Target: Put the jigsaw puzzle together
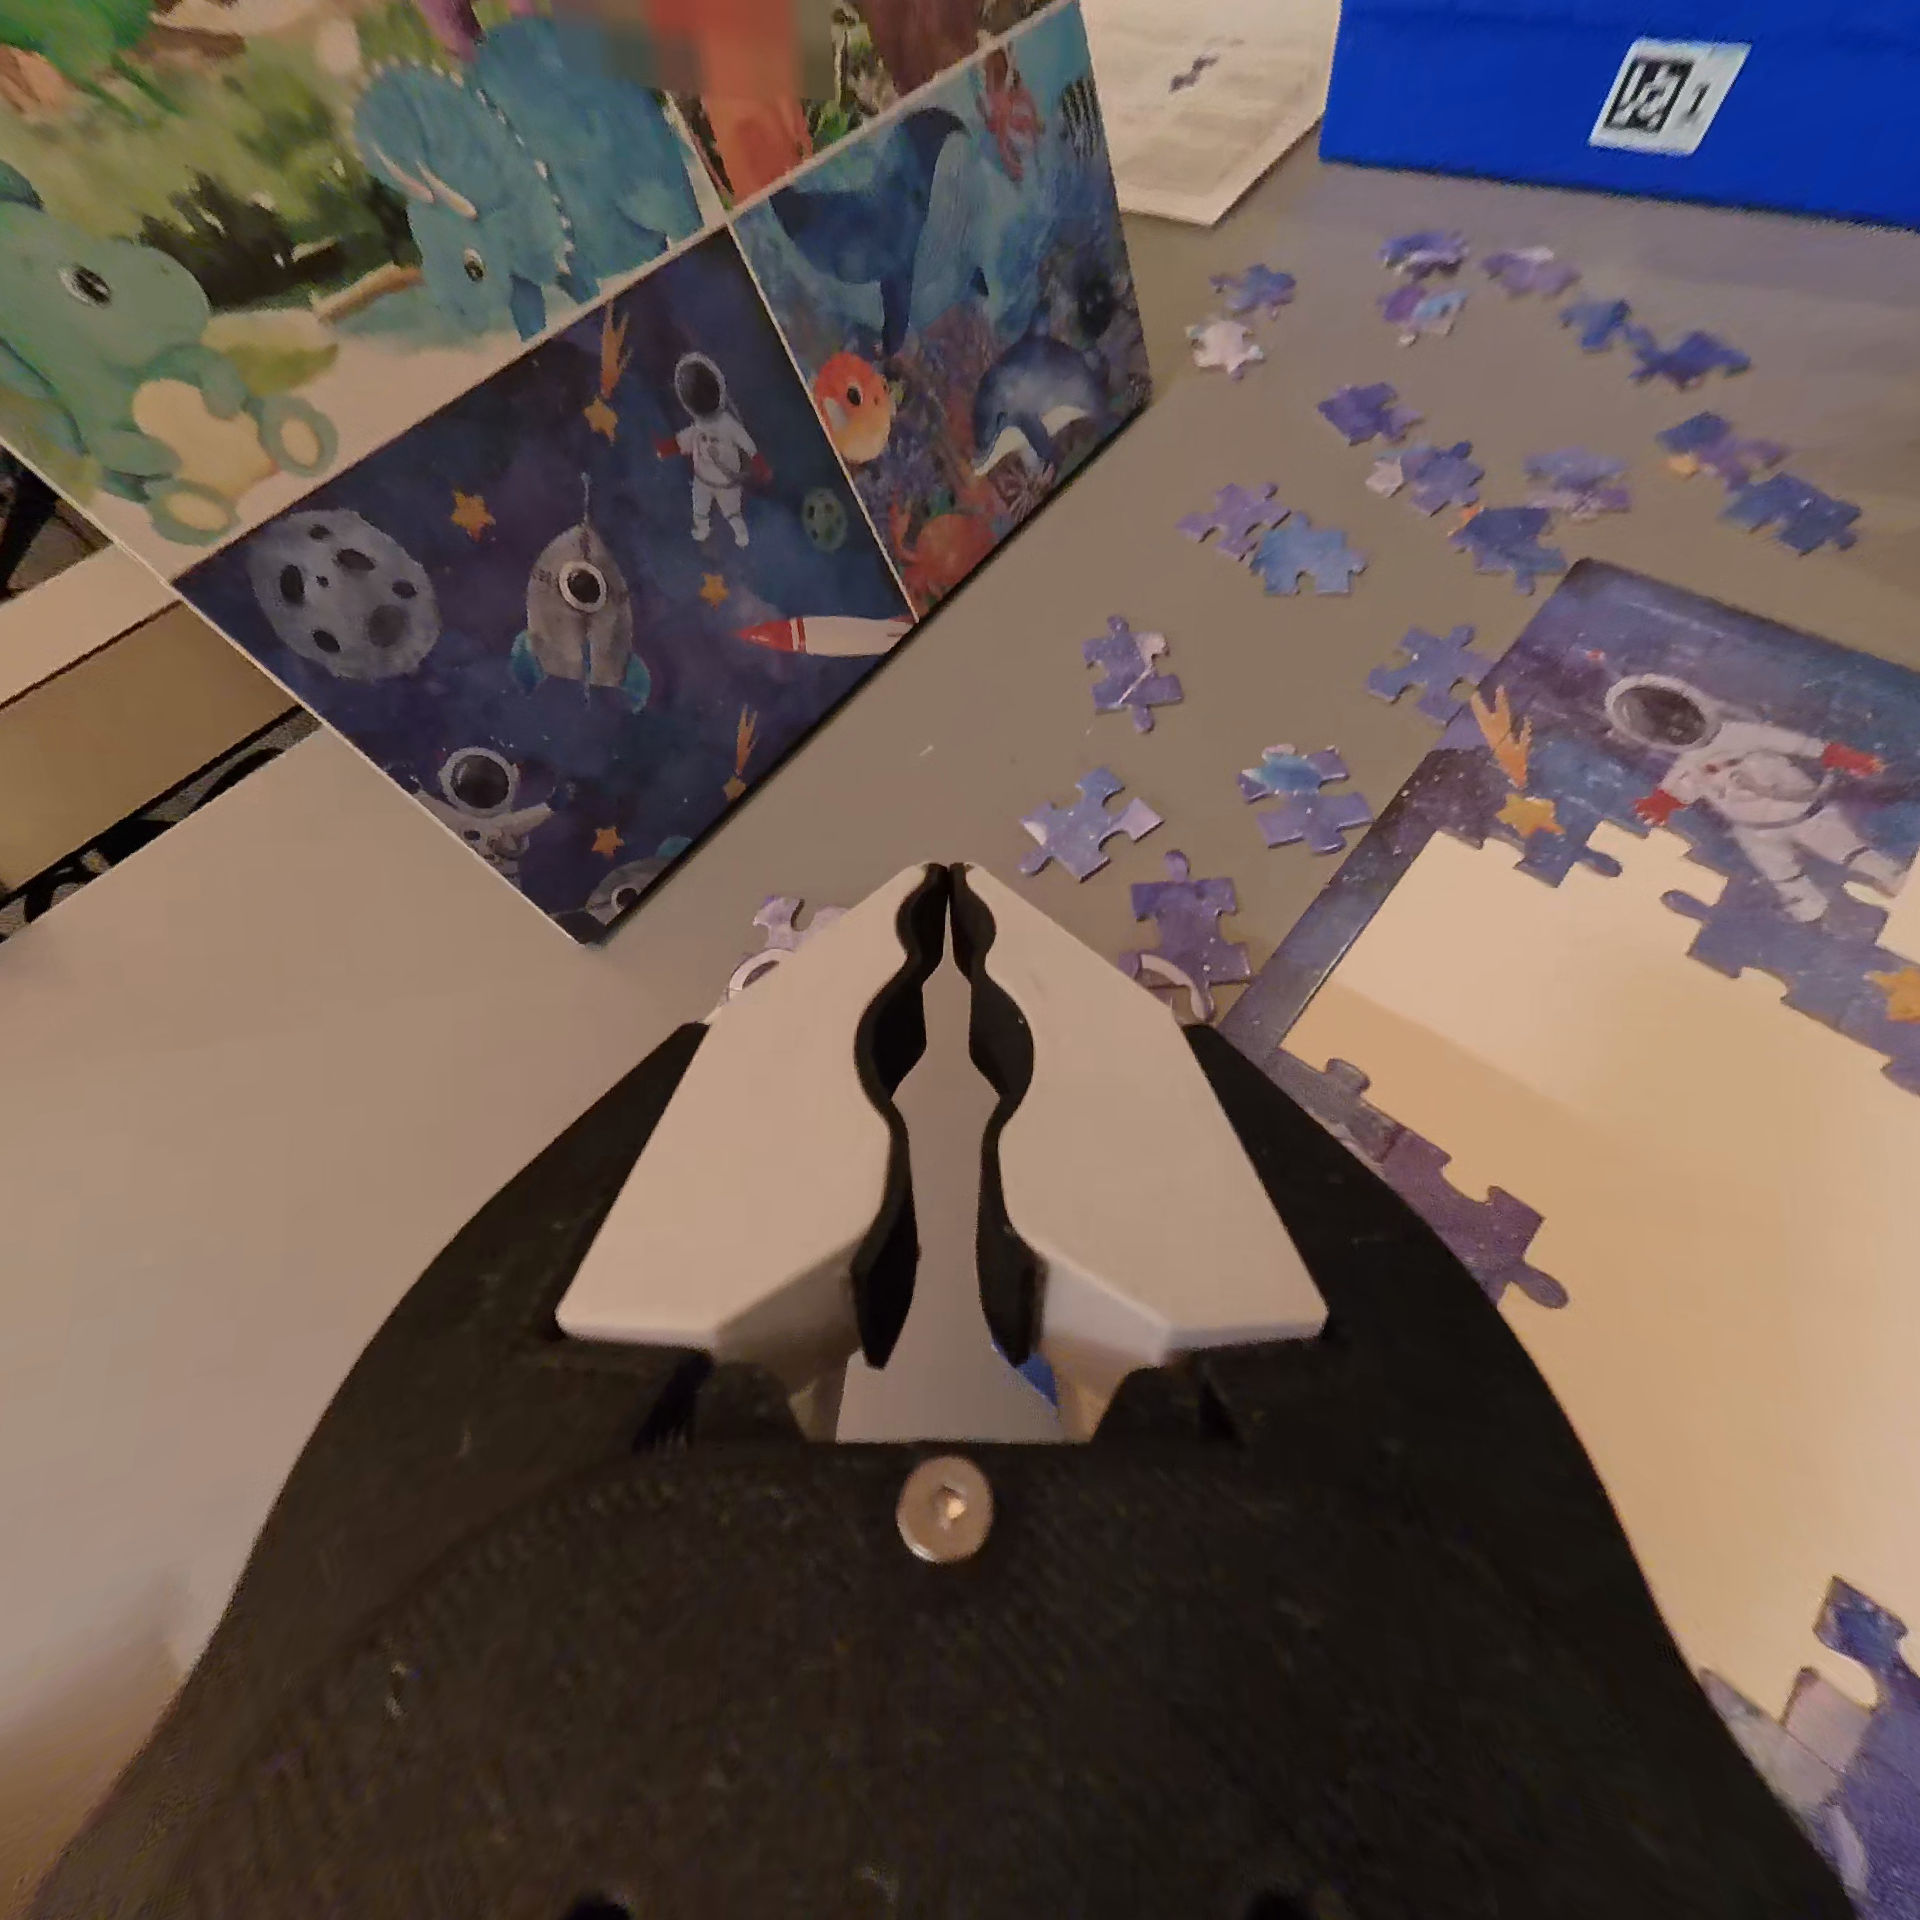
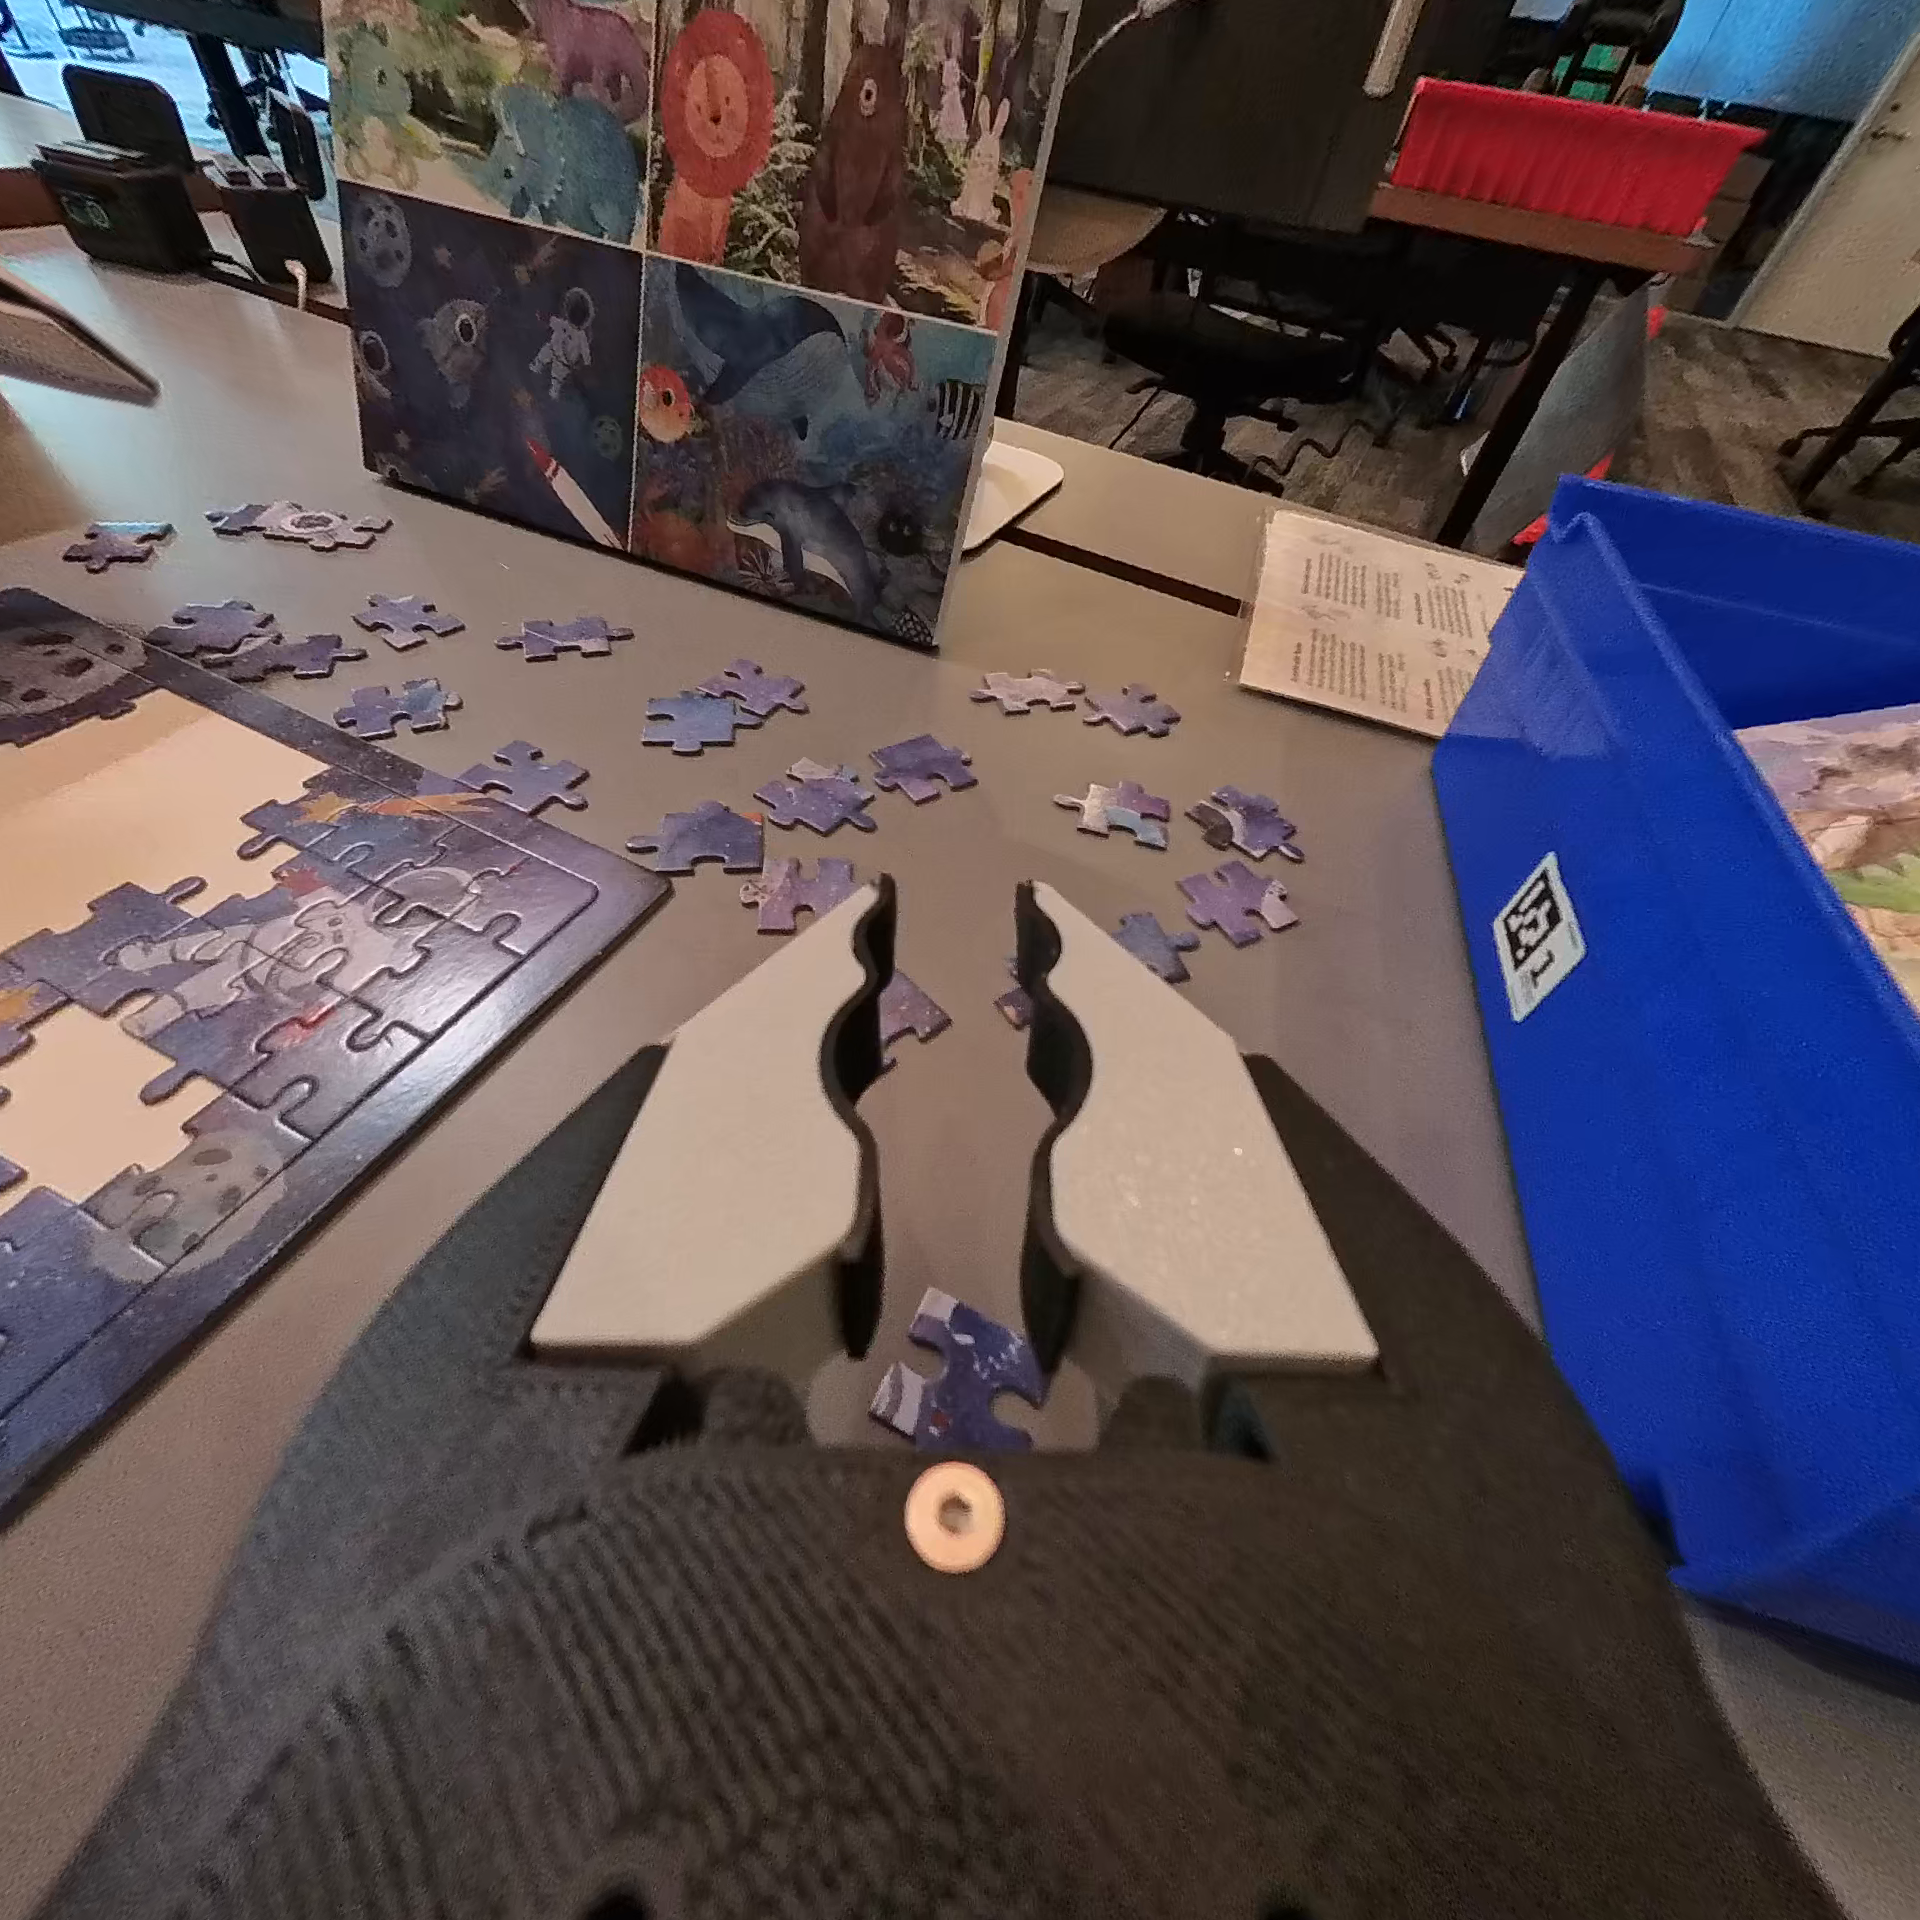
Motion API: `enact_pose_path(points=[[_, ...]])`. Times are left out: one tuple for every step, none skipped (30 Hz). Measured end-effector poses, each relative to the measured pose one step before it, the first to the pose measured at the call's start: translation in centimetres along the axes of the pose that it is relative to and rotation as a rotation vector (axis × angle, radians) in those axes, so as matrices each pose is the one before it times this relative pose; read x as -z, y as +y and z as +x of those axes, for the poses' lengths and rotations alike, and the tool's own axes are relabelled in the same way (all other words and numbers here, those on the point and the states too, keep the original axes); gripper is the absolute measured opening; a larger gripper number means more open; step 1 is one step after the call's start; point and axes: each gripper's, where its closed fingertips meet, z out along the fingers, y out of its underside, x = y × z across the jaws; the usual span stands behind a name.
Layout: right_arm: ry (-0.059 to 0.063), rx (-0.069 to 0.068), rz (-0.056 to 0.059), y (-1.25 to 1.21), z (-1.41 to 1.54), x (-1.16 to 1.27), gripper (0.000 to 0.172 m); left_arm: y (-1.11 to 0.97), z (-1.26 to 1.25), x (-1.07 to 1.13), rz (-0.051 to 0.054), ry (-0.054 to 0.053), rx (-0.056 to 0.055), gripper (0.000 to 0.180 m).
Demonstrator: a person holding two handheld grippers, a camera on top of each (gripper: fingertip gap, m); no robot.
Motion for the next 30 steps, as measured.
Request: enact_pose_path(points=[[-0.0001, 0.0034, 0.0012, -0.034, -0.02, 0.021, 0.02, 0.275, 0.018, -0.211, -0.0098, 0.0008, -0.0027, 0.0], [-0.0005, 0.0025, 0.0025, -0.058, -0.034, 0.028, 0.018, 0.208, 0.048, -0.161, -0.0068, 0.0044, 0.0022, 0.0], [-0.0012, 0.0017, 0.0027, -0.056, -0.032, 0.038, 0.016, 0.109, 0.072, -0.099, -0.0032, 0.0073, 0.0067, 0.0], [-0.0026, 0.0004, 0.0018, -0.034, -0.035, 0.028, 0.014, -0.047, 0.124, -0.014, 0.0034, 0.0105, 0.0083, 0.0], [-0.0041, -0.0005, 0.0009, -0.019, -0.063, 0.009, 0.013, -0.13, 0.1, 0.058, 0.0089, 0.0094, 0.0076, 0.0], [-0.0042, -0.0004, 0.0004, -0.012, -0.056, 0.009, 0.011, -0.133, 0.036, 0.082, 0.0082, 0.0056, 0.0056, 0.0], [-0.0032, 0.0003, -0.0003, 0.002, -0.056, -0.001, 0.01, -0.057, -0.046, 0.07, 0.0044, 0.0009, 0.0021, 0.001], [-0.0025, 0.0011, -0.001, 0.009, -0.045, -0.005, 0.008, 0.045, -0.151, 0.048, -0.0003, -0.005, -0.0005, 0.001], [-0.0021, 0.0017, -0.0015, 0.019, -0.053, -0.017, 0.006, 0.11, -0.215, 0.004, -0.0032, -0.0075, -0.0006, 0.002], [-0.0014, 0.002, -0.0017, 0.025, -0.028, -0.012, 0.005, 0.13, -0.231, 0.005, -0.0025, -0.0063, 0.0012, 0.002], [-0.0013, 0.0019, -0.0017, 0.025, -0.037, -0.007, 0.004, 0.116, -0.244, -0.008, -0.0004, -0.0057, 0.005, 0.002], [-0.0017, 0.0016, -0.0015, 0.022, -0.045, -0.009, 0.002, 0.118, -0.243, 0.002, 0.0003, -0.0042, 0.0088, 0.003], [-0.0015, 0.0015, -0.0011, 0.01, -0.029, -0.004, 0.0, 0.09, -0.246, 0.007, 0.0022, -0.0027, 0.0111, 0.003], [-0.0018, 0.0012, -0.0007, 0.007, -0.04, 0.006, 0.0, 0.086, -0.225, 0.01, 0.0037, -0.001, 0.0116, 0.003], [-0.0046, 0.0, -0.0013, 0.022, -0.074, -0.01, 0.0, 0.105, -0.172, -0.015, 0.001, 0.0009, 0.0124, 0.003], [-0.0075, -0.002, -0.0025, 0.038, -0.11, -0.01, 0.0, 0.105, -0.087, -0.038, -0.0008, 0.0027, 0.0121, 0.004], [-0.0057, -0.0031, -0.0019, 0.032, -0.08, -0.011, 0.0, 0.064, 0.021, -0.045, -0.0009, 0.0033, 0.0054, 0.005], [-0.0017, -0.0019, 0.0004, -0.009, -0.01, 0.009, 0.0, 0.012, 0.037, -0.049, -0.0005, -0.0015, -0.0023, 0.005], [0.0011, -0.0007, 0.0028, -0.051, 0.026, 0.037, 0.0, -0.009, 0.013, -0.043, -0.0006, -0.0069, -0.0077, 0.006], [0.0016, -0.0014, 0.004, -0.06, 0.049, 0.049, 0.0, 0.007, -0.017, -0.039, -0.0011, -0.0099, -0.0105, 0.006], [0.0001, -0.003, 0.0038, -0.049, 0.034, 0.039, 0.0, 0.025, -0.04, -0.035, -0.0018, -0.0104, -0.0114, 0.006], [-0.0014, -0.0041, 0.0025, -0.028, 0.014, 0.02, 0.0, 0.079, -0.026, -0.06, -0.0043, -0.0085, -0.0115, 0.006], [-0.0018, -0.0039, 0.001, -0.004, 0.009, 0.006, 0.0, 0.14, -0.021, -0.088, -0.0075, -0.0067, -0.0109, 0.006], [-0.0013, -0.0025, 0.0004, 0.009, -0.001, -0.001, 0.0, 0.198, -0.032, -0.121, -0.0097, -0.0064, -0.0103, 0.005], [-0.0005, -0.0005, 0.0, -0.003, -0.014, -0.009, 0.0, 0.176, 0.002, -0.134, -0.007, -0.0036, -0.0075, 0.005], [0.0002, 0.001, -0.0007, 0.013, -0.008, -0.011, 0.0, 0.116, 0.022, -0.111, -0.0024, -0.0004, -0.002, 0.005], [0.0002, 0.0014, -0.0007, 0.014, -0.015, -0.007, 0.0, 0.109, 0.039, -0.104, -0.0015, 0.0038, 0.0033, 0.006], [-0.0002, 0.0013, -0.0001, -0.004, -0.03, -0.004, 0.0, 0.09, -0.008, -0.093, -0.0008, 0.003, 0.0068, 0.006], [-0.0002, 0.001, 0.0001, 0.003, -0.023, -0.012, 0.0, 0.057, -0.035, -0.065, 0.0021, 0.0021, 0.0084, 0.007], [-0.0002, 0.0007, 0.0001, -0.004, -0.019, -0.001, 0.0, 0.015, -0.096, -0.038, 0.0047, -0.0005, 0.0103, 0.01]])
